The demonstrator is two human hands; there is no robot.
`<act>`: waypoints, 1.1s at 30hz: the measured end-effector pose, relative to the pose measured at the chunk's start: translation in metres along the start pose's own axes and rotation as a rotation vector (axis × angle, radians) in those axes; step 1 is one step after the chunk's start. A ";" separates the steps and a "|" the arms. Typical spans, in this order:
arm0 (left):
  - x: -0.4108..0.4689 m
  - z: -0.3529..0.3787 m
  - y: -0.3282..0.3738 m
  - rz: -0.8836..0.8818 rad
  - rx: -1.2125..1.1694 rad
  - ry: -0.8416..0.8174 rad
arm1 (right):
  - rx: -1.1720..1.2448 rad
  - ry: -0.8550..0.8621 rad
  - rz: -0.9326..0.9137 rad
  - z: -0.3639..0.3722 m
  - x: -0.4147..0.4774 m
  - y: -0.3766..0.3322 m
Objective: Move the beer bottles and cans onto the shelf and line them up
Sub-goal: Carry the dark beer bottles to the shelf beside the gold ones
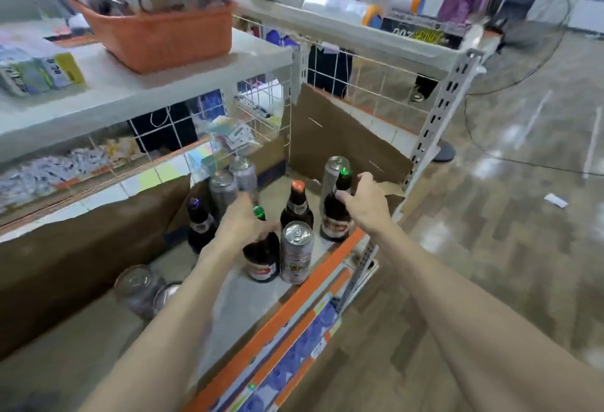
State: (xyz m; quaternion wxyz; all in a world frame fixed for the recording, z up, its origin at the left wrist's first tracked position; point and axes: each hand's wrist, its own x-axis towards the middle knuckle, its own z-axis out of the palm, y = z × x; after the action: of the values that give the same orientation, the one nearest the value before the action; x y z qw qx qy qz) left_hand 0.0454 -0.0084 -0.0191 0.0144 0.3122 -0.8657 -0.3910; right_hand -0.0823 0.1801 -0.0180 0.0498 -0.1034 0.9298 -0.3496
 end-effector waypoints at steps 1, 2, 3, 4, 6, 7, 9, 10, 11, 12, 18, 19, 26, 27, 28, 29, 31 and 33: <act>0.005 0.001 -0.002 -0.007 -0.004 0.002 | -0.002 -0.009 -0.007 0.004 0.009 0.002; 0.008 0.003 -0.004 -0.013 -0.004 0.005 | -0.003 -0.013 -0.017 0.008 0.017 0.004; 0.010 0.004 -0.004 -0.019 -0.008 0.010 | -0.005 -0.016 -0.021 0.012 0.023 0.006; 0.010 0.004 -0.003 -0.026 -0.008 0.017 | -0.006 -0.017 -0.022 0.016 0.029 0.008; 0.006 0.006 -0.002 -0.048 -0.009 0.017 | 0.001 -0.016 -0.026 0.023 0.037 0.012; 0.003 0.009 -0.004 -0.056 -0.015 0.025 | 0.012 -0.016 -0.027 0.027 0.039 0.014; -0.004 0.018 -0.010 -0.075 -0.037 0.100 | 0.051 -0.013 -0.031 0.033 0.041 0.015; -0.008 0.022 -0.014 -0.079 -0.049 0.144 | 0.071 -0.008 -0.041 0.035 0.041 0.016; -0.011 0.027 -0.016 -0.080 -0.059 0.180 | 0.084 -0.002 -0.048 0.036 0.041 0.018; -0.013 0.031 -0.016 -0.079 -0.069 0.210 | 0.090 0.006 -0.054 0.036 0.040 0.019; -0.031 0.029 -0.008 -0.090 -0.028 0.320 | 0.063 -0.020 -0.107 0.019 0.029 0.023; -0.035 0.024 -0.006 -0.090 -0.017 0.331 | 0.045 -0.022 -0.136 0.015 0.027 0.022; -0.078 -0.055 0.049 0.054 0.011 0.460 | -0.023 0.095 -0.239 -0.049 0.003 -0.042; -0.085 -0.070 0.059 0.078 0.007 0.494 | -0.032 0.132 -0.267 -0.060 -0.002 -0.058; -0.092 -0.085 0.070 0.096 0.000 0.534 | -0.043 0.169 -0.308 -0.071 -0.008 -0.075; -0.099 -0.099 0.079 0.101 -0.011 0.579 | -0.056 0.207 -0.365 -0.081 -0.015 -0.093; -0.115 -0.127 0.090 0.094 -0.043 0.659 | -0.087 0.280 -0.495 -0.094 -0.034 -0.130; -0.136 -0.151 0.093 0.083 -0.046 0.727 | -0.098 0.318 -0.611 -0.099 -0.061 -0.163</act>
State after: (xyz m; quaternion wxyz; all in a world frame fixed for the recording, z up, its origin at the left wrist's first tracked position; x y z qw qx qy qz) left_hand 0.1467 0.0123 0.1789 0.3441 0.3949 -0.8070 -0.2728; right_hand -0.0133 0.1378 0.1657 -0.2077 -0.3237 0.8676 -0.3150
